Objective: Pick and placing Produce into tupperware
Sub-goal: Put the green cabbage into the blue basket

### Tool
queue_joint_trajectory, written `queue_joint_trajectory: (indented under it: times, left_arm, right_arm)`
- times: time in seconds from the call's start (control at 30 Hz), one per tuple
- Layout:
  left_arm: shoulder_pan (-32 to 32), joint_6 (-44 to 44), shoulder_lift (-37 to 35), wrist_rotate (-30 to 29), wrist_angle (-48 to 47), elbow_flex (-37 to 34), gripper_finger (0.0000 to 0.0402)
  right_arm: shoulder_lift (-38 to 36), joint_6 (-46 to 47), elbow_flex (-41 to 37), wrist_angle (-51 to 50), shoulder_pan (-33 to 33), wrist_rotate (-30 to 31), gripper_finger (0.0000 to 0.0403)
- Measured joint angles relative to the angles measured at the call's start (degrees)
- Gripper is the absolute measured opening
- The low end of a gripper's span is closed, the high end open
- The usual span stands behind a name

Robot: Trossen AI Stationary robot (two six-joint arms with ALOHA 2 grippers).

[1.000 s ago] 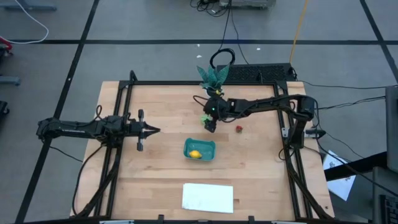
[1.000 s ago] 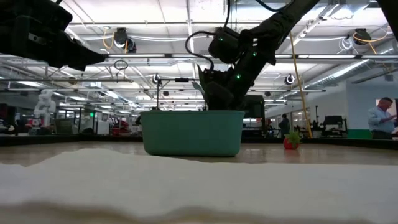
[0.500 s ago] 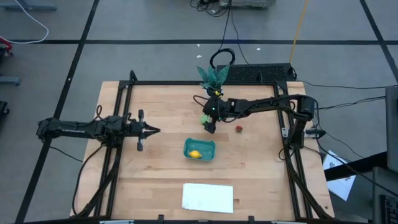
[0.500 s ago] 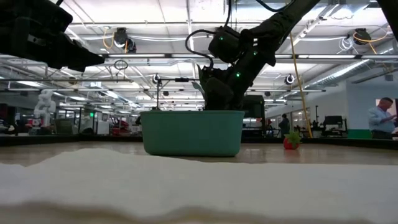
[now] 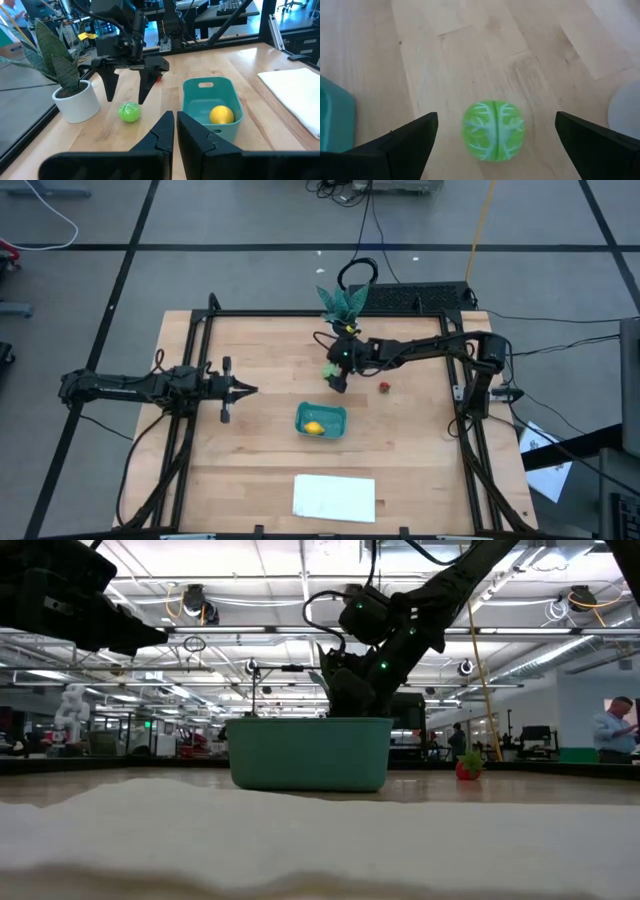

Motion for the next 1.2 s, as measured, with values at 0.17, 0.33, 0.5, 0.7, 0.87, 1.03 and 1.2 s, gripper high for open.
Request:
queue_joint_trajectory:
  times: [0.17, 0.33, 0.5, 0.7, 0.87, 1.03, 1.2]
  left_arm:
    - [0.0, 0.0, 0.0, 0.0, 0.0, 0.0, 0.0026]
    - [0.0, 0.1, 0.0, 0.0, 0.0, 0.0, 0.0026]
    - [0.0, 0.1, 0.0, 0.0, 0.0, 0.0, 0.0026]
    - [0.0, 0.1, 0.0, 0.0, 0.0, 0.0, 0.0026]
    - [0.0, 0.4, 0.0, 0.0, 0.0, 0.0, 0.0026]
    - [0.0, 0.6, 0.0, -0.1, 0.0, 0.0, 0.0026]
    - [0.0, 0.9, 0.0, -0.1, 0.0, 0.0, 0.0026]
  right_arm:
    - [0.0, 0.5, -2.2, 2.5, -0.9, 0.0, 0.0397]
    - [0.0, 0.9, -3.4, 4.8, -1.1, 0.0, 0.0396]
    - [0.0, 1.3, -4.6, 7.9, -1.0, -0.1, 0.0396]
    - [0.0, 0.6, -4.6, 7.9, -0.9, -0.1, 0.0396]
    - [0.5, -0.8, -4.6, 8.0, -0.9, -0.1, 0.0396]
    - [1.9, -1.9, -4.6, 8.1, -0.9, -0.1, 0.0396]
    - [3.8, -2.1, -4.7, 8.6, -0.9, 0.0, 0.0396]
